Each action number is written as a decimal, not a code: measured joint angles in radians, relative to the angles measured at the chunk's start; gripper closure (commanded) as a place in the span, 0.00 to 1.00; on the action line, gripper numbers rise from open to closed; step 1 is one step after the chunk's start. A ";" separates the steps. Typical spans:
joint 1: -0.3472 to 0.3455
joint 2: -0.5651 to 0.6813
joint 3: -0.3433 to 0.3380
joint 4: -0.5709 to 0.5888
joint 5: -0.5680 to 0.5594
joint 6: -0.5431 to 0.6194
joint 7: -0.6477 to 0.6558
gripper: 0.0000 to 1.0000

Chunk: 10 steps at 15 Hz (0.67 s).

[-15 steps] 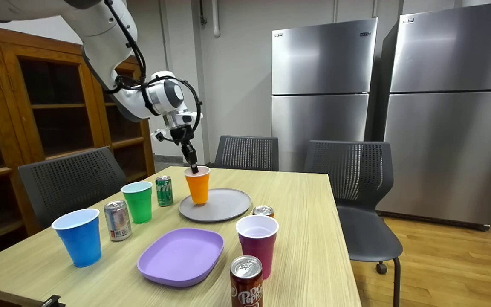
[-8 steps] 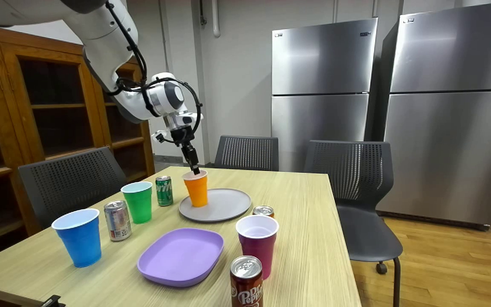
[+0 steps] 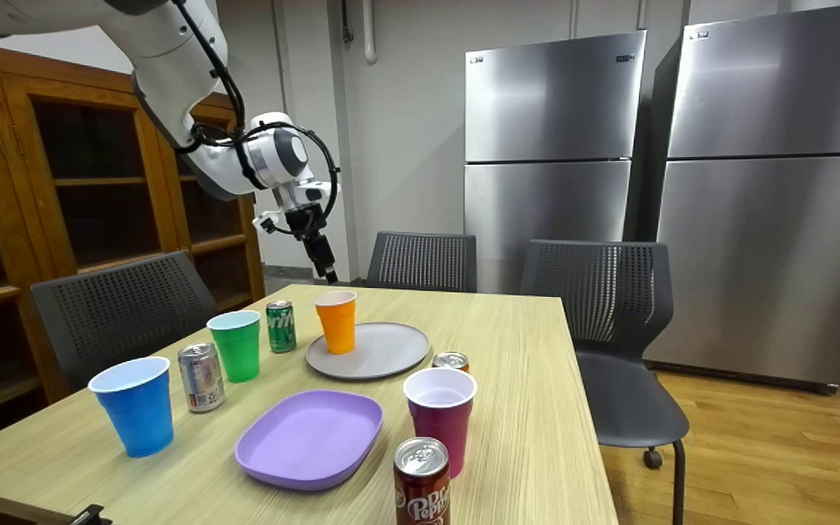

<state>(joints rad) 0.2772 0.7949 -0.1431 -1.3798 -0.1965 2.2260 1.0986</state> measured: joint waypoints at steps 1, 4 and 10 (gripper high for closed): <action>0.004 -0.007 0.000 0.000 0.000 0.000 0.000 0.00; 0.021 -0.023 0.003 0.000 0.000 0.000 0.000 0.00; 0.054 -0.048 0.011 -0.005 0.000 0.001 -0.002 0.00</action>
<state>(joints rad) 0.3309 0.7472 -0.1321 -1.3849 -0.1966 2.2265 1.0969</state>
